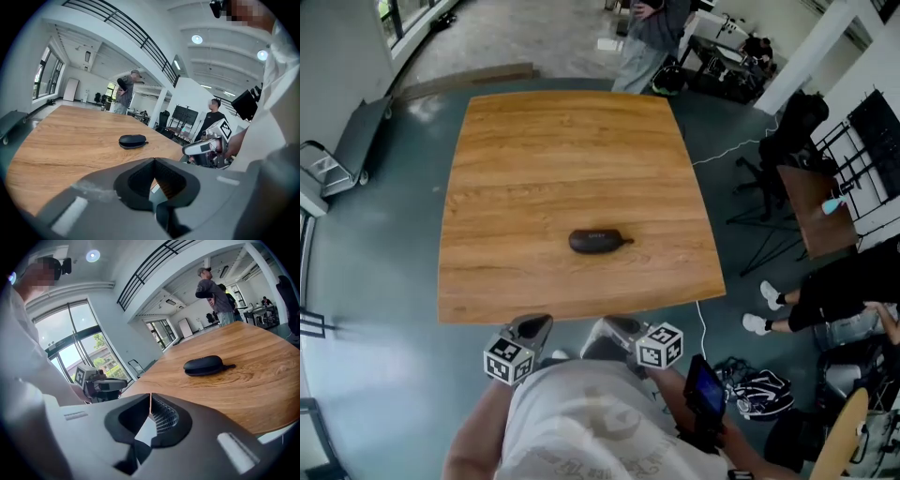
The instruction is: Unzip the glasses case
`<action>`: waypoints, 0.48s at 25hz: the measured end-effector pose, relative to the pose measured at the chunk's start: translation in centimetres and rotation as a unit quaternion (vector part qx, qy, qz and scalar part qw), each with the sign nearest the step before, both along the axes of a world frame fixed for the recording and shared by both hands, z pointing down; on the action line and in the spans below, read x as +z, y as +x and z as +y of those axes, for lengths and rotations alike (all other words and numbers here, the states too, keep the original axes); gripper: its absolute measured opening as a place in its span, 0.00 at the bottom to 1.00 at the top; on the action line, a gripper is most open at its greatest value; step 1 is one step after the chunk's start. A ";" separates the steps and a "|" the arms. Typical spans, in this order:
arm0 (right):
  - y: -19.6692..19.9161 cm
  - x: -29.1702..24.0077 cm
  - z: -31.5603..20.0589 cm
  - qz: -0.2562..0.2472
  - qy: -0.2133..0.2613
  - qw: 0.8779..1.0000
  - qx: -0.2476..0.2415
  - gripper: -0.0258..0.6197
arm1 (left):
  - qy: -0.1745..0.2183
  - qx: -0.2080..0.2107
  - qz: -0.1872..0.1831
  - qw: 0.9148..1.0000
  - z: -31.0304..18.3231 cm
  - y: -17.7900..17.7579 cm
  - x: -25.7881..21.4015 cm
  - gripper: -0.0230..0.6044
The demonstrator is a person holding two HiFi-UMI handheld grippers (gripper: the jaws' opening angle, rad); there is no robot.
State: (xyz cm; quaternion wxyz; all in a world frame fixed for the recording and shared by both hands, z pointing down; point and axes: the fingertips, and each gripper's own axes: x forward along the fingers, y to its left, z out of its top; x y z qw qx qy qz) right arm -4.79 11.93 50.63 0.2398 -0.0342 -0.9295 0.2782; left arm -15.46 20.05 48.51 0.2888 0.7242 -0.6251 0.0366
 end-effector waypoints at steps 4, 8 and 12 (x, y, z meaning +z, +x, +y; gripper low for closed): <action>-2.2 -2.3 -0.8 -0.017 0.016 1.000 -0.010 0.07 | 0.018 -0.005 -0.004 1.000 -1.2 -1.0 -1.2 0.04; -3.0 -3.6 -0.9 -0.031 0.022 0.999 -0.008 0.07 | 0.025 0.007 -0.007 1.000 -1.7 -0.4 -1.1 0.05; -2.0 -3.5 -1.2 -0.028 0.020 0.999 0.000 0.07 | 0.024 0.016 -0.003 1.000 -2.1 1.0 -0.9 0.05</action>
